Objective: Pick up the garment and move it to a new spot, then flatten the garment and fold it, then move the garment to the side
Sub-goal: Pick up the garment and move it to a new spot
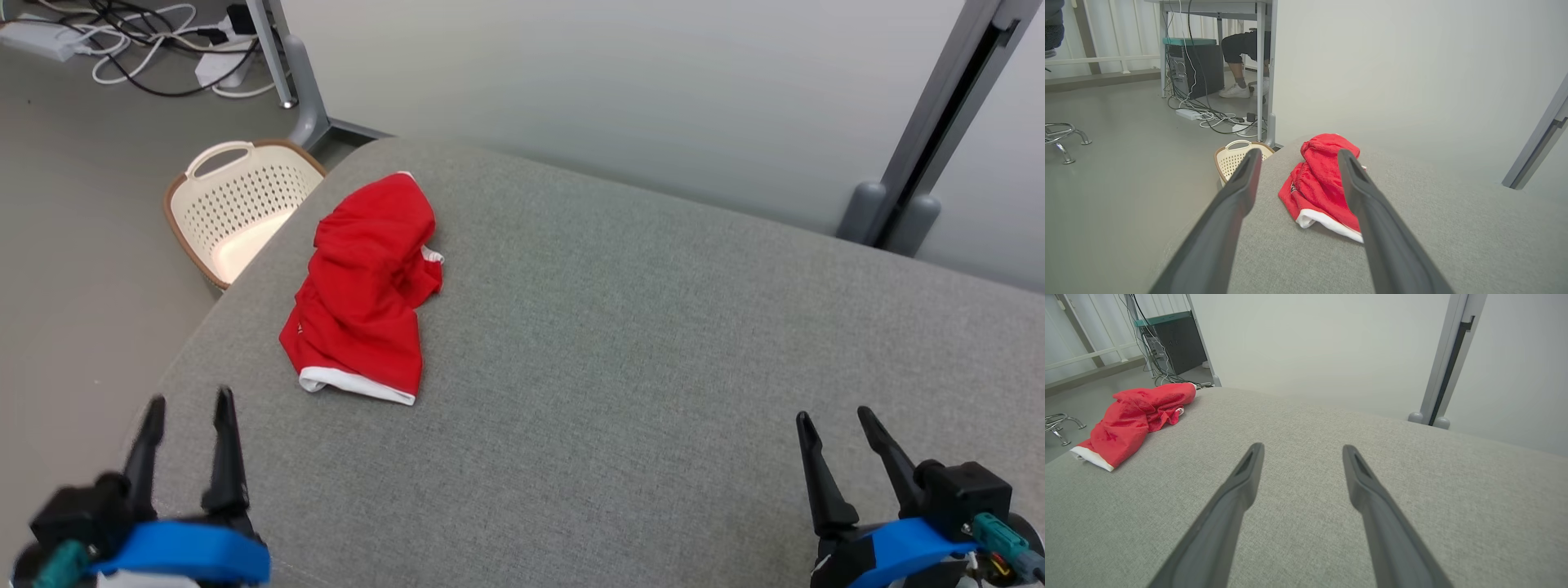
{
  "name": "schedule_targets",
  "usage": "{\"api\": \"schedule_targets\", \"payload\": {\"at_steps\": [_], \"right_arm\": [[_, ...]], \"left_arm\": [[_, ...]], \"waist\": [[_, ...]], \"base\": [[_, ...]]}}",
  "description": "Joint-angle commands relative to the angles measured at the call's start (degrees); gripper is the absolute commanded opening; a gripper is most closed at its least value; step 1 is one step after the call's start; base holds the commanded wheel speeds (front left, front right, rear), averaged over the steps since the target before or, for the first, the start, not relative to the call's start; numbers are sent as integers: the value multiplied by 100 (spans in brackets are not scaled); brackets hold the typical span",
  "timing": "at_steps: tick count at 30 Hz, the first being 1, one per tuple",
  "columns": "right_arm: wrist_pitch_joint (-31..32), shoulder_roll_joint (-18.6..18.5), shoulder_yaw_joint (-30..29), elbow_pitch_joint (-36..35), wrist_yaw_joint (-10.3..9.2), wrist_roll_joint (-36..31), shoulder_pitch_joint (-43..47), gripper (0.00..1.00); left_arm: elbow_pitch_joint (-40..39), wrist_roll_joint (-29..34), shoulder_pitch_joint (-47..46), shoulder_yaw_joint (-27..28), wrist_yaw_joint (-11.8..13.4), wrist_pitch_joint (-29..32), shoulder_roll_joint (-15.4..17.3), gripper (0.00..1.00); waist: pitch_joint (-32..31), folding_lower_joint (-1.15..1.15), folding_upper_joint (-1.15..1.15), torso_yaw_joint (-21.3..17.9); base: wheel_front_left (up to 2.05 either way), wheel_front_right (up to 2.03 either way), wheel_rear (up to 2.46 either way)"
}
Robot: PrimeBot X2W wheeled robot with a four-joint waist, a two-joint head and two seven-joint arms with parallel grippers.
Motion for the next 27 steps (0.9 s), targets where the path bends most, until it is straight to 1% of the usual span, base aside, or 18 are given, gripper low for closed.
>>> {"api": "schedule_targets", "payload": {"at_steps": [1, 7, 8, 11, 12, 13, 14, 15, 16, 17, 18, 20, 21, 24, 27], "right_arm": [[-9, 0, -11, -63, 1, -31, -84, 100], [178, -2, 34, -387, 1, -310, -364, 100], [213, -4, 37, -444, 1, -341, -412, 100], [295, -41, 76, -616, 1, -430, -566, 100], [310, -73, 109, -675, 2, -464, -613, 100], [310, -73, 109, -675, 2, -464, -613, 100], [330, -143, 170, -790, 1, -507, -703, 100], [325, -161, 177, -842, 1, -506, -743, 100], [299, -190, 213, -900, 1, -516, -806, 100], [299, -190, 213, -900, 1, -516, -806, 100], [245, -207, 267, -984, 1, -532, -906, 100], [171, -207, 306, -1038, 2, -538, -976, 100], [171, -207, 306, -1038, 2, -538, -976, 100], [129, -196, 441, -1111, 1, -567, -1087, 100], [126, -247, 543, -1221, 2, -597, -1160, 100]], "left_arm": [[-75, -30, -247, 57, -45, 42, 59, 100], [-68, -402, -1102, 282, -223, 680, 325, 100], [16, -494, -1261, 338, -258, 816, 393, 100], [331, -946, -1788, 528, -385, 1253, 436, 100], [474, -1124, -1947, 617, -382, 1442, 440, 100], [474, -1124, -1947, 617, -382, 1442, 440, 100], [761, -1323, -2308, 735, -409, 1717, 556, 100], [926, -1407, -2469, 765, -440, 1836, 588, 100], [1089, -1468, -2624, 813, -451, 1912, 628, 100], [1089, -1468, -2624, 813, -451, 1912, 628, 100], [1385, -1626, -2870, 890, -444, 2084, 652, 100], [1649, -1778, -3101, 981, -441, 2235, 698, 100], [1649, -1778, -3101, 981, -441, 2235, 698, 100], [1980, -2010, -3276, 1150, -392, 2511, 803, 100], [2177, -2135, -3431, 1294, -354, 2684, 984, 100]], "waist": [[142, 0, 0, -1], [822, 0, 0, -166], [948, 0, 0, -213], [1296, 0, 0, -366], [1432, 0, 0, -431], [1432, 0, 0, -431], [1695, 0, 0, -568], [1812, 0, 0, -639], [1942, 0, 0, -713], [1942, 0, 0, -713], [2170, 0, 0, -873], [2352, 0, 0, -1029], [2352, 0, 0, -1029], [2590, 0, 0, -1323], [2843, 0, 0, -1575]], "base": [[0, 0, 0], [0, 0, 0], [0, 0, 0], [0, 0, 0], [0, 0, 0], [0, 0, 0], [0, 0, 0], [0, 0, 0], [0, 0, 0], [0, 0, 0], [0, 0, 0], [0, 0, 0], [0, 0, 0], [0, 0, 0], [0, 0, 0]]}}
